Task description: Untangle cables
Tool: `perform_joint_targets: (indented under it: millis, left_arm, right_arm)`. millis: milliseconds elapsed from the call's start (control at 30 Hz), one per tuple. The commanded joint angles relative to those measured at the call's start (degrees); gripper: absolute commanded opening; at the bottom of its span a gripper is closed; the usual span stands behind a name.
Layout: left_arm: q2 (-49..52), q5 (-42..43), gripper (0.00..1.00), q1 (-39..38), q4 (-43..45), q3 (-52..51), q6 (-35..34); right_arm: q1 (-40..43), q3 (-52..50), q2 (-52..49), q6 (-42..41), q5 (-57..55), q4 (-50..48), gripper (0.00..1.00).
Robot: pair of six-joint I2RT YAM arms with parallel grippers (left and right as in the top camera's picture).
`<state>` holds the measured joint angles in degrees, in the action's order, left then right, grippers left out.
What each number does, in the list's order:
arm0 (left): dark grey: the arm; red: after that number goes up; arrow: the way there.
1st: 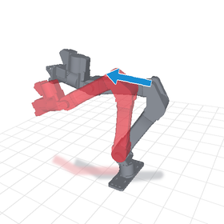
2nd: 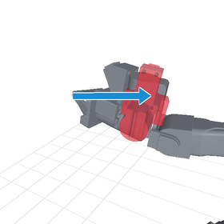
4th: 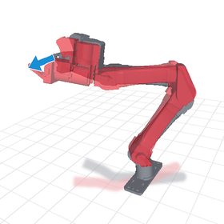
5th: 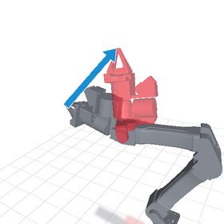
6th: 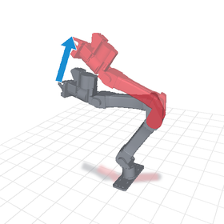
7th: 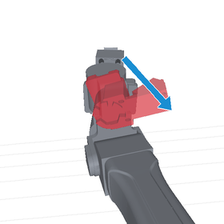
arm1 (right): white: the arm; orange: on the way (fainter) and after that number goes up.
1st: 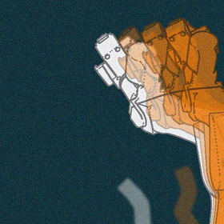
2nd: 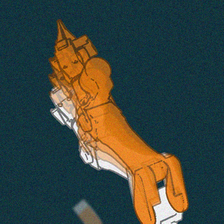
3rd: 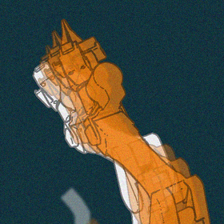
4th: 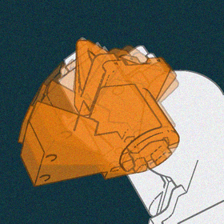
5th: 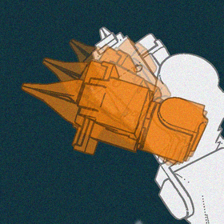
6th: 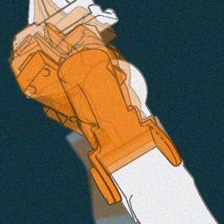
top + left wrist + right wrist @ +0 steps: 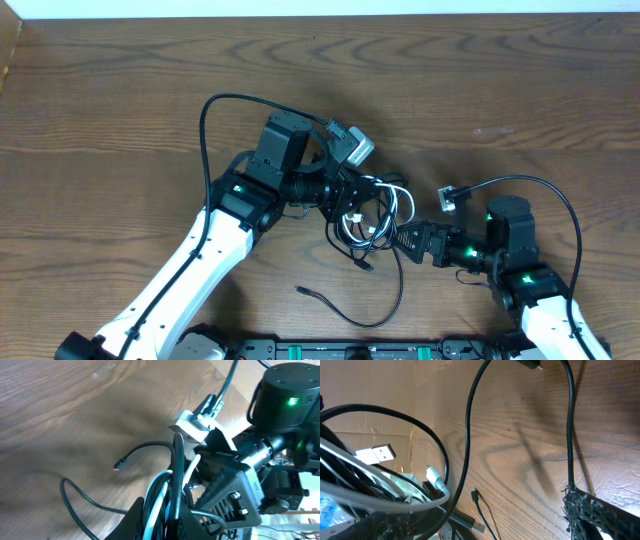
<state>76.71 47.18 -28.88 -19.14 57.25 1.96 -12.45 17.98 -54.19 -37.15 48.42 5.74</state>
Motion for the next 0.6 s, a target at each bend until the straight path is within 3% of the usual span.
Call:
perform_joint_targets:
  millis: [0,167,367,567]
  left_arm:
    - [0.0,-3.3,0.14,0.0,0.3,1.1,0.8]
    - [0.0,-3.5,0.14,0.0,0.4,1.1,0.8]
    - [0.0,-12.3,0.14,0.0,0.4,1.1,0.7]
    - [0.0,-14.4,0.14,0.0,0.4,1.1,0.4]
  right_arm:
    - [-0.2,0.7,1.0,-0.5,4.2,-0.6,0.99]
    - [-0.2,0.7,1.0,-1.3,4.2,-0.5,0.99]
    - [-0.3,0.7,1.0,-1.9,4.3,-0.1,0.99]
    - [-0.3,0.7,1.0,-2.1,4.3,0.1,0.99]
